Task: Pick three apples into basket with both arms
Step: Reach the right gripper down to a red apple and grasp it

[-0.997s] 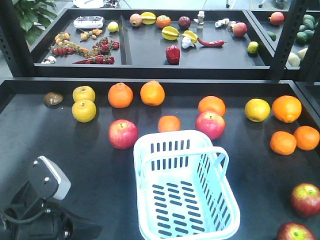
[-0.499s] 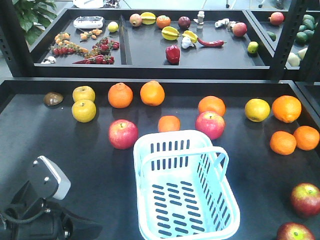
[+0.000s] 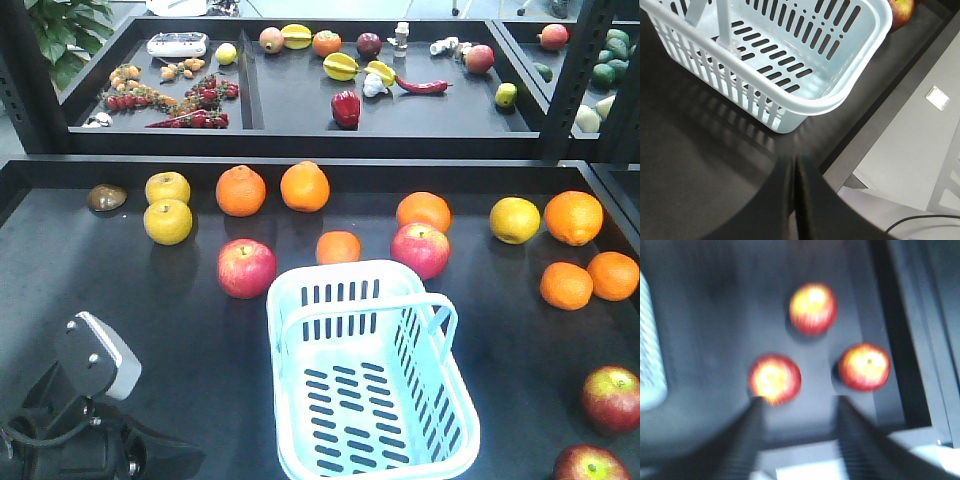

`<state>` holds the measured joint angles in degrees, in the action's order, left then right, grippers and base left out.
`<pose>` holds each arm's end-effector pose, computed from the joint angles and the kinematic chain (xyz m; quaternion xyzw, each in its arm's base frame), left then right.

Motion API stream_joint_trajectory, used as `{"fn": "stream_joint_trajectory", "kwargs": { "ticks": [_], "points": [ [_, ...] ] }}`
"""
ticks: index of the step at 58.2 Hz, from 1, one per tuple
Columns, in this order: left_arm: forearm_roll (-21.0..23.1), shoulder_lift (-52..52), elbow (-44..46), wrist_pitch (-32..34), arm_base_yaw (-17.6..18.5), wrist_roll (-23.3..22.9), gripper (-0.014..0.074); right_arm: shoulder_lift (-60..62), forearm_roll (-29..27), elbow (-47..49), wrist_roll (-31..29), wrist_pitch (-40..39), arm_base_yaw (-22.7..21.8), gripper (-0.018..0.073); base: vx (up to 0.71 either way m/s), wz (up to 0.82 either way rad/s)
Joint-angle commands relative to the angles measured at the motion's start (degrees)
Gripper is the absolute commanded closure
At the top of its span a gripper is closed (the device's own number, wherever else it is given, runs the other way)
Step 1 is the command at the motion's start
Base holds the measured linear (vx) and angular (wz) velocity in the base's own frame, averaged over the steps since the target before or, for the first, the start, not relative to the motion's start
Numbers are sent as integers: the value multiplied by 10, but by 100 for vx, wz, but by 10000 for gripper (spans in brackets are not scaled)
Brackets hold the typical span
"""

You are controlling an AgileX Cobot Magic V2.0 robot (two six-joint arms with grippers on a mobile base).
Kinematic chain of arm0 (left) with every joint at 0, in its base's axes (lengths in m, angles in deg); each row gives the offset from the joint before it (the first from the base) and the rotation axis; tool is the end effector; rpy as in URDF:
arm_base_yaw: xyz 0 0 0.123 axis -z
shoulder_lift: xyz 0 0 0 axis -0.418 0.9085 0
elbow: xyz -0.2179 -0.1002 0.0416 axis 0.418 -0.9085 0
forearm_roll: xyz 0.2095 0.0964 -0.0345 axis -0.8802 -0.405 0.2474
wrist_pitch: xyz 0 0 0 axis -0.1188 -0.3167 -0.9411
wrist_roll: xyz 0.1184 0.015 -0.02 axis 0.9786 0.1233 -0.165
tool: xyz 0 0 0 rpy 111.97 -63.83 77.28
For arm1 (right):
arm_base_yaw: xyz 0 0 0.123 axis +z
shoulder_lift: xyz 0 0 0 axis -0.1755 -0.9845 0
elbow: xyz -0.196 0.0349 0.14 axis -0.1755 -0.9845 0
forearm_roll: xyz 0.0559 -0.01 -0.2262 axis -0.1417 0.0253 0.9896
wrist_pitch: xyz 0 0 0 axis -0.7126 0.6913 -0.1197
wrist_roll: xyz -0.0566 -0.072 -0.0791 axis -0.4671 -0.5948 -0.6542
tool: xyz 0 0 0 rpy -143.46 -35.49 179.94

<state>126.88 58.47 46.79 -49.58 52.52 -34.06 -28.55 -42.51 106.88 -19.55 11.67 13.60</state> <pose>0.1571 -0.1386 0.1873 0.3136 0.8591 -0.2662 0.3046 0.1708 -0.0158 0.2415 0.0364 0.9751 -0.0914 0.1988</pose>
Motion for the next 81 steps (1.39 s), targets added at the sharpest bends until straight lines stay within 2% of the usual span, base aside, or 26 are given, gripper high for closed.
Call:
{"fn": "stream_joint_trajectory", "kwargs": {
  "ticks": [1,6,22,38,51,70,81],
  "points": [
    [22,-7,13,15,3,-3,602,-69,11,16,-16,-10,-2,-81,0,0],
    [22,-7,13,15,3,-3,602,-125,8,16,-21,-10,-2,-170,0,0],
    [22,-7,13,15,3,-3,602,-161,11,16,5,-77,-2,-142,0,0],
    [22,-7,13,15,3,-3,602,-241,5,16,-4,-67,-3,-84,0,0],
    [22,-7,13,15,3,-3,602,-335,-26,16,-3,-90,-3,-76,0,0],
    [22,-7,13,15,3,-3,602,-410,-46,16,-7,-127,-44,-66,0,0],
    [22,-7,13,15,3,-3,602,-421,-55,16,-14,-131,-44,-58,0,0]
  ]
}}
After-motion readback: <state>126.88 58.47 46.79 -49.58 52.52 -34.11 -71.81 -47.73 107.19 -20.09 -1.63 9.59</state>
